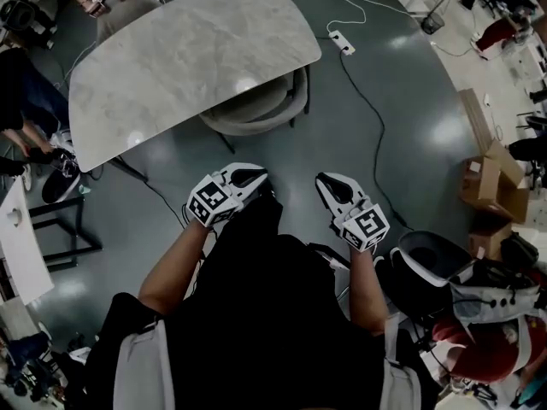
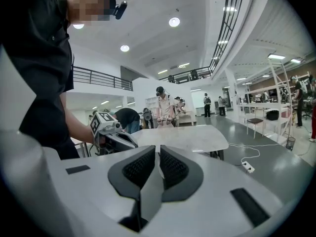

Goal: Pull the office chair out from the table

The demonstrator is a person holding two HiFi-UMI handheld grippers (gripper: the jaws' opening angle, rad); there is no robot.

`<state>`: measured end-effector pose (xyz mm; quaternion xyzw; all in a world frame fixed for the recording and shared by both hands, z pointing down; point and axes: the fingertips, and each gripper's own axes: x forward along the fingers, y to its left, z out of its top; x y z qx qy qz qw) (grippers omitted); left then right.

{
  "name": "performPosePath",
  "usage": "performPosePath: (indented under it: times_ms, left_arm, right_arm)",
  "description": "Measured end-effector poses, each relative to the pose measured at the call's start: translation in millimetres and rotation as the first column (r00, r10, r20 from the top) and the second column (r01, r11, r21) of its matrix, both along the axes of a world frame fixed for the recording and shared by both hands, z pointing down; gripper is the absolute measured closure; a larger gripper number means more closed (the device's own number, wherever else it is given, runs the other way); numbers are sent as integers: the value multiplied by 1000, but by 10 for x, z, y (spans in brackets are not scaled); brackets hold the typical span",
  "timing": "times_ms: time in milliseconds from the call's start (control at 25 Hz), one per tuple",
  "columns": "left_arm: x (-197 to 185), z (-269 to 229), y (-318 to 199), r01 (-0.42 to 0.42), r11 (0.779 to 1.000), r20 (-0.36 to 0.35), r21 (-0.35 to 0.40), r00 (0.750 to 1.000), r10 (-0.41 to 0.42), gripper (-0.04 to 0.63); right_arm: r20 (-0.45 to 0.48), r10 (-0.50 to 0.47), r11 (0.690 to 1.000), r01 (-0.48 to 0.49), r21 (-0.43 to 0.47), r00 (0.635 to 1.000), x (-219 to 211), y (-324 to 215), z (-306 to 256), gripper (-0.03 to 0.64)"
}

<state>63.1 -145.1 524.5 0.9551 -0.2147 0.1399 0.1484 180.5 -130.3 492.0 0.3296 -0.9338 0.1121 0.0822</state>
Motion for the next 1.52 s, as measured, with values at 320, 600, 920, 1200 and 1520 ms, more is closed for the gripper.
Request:
performPosePath:
  times_ms: [320, 600, 920, 1200, 1520]
  left_arm:
    - [-155, 47, -864, 127, 992, -15, 3, 992, -126, 589]
    - [-302, 175, -1346, 170, 985, 18, 9, 985, -170, 589]
    - [-303, 453, -1562, 222, 975, 114, -4, 969, -221, 589]
    - [-133, 529, -1871, 303, 953, 169, -20, 940, -295, 589]
    - [-5, 644, -2033, 329, 944, 264, -34, 914, -309, 578]
  right_arm:
    - [-72, -166, 986, 166, -15, 983, -242, -998, -13, 594]
    - [-100, -263, 964, 258, -57, 960, -523, -1662, 143, 592]
    - [-123, -428, 903, 418, -101, 895, -732, -2024, 422, 552]
    - [-195, -628, 777, 619, -115, 753, -773, -2206, 588, 477]
    - [-281, -759, 641, 751, -161, 588, -792, -2206, 869, 391]
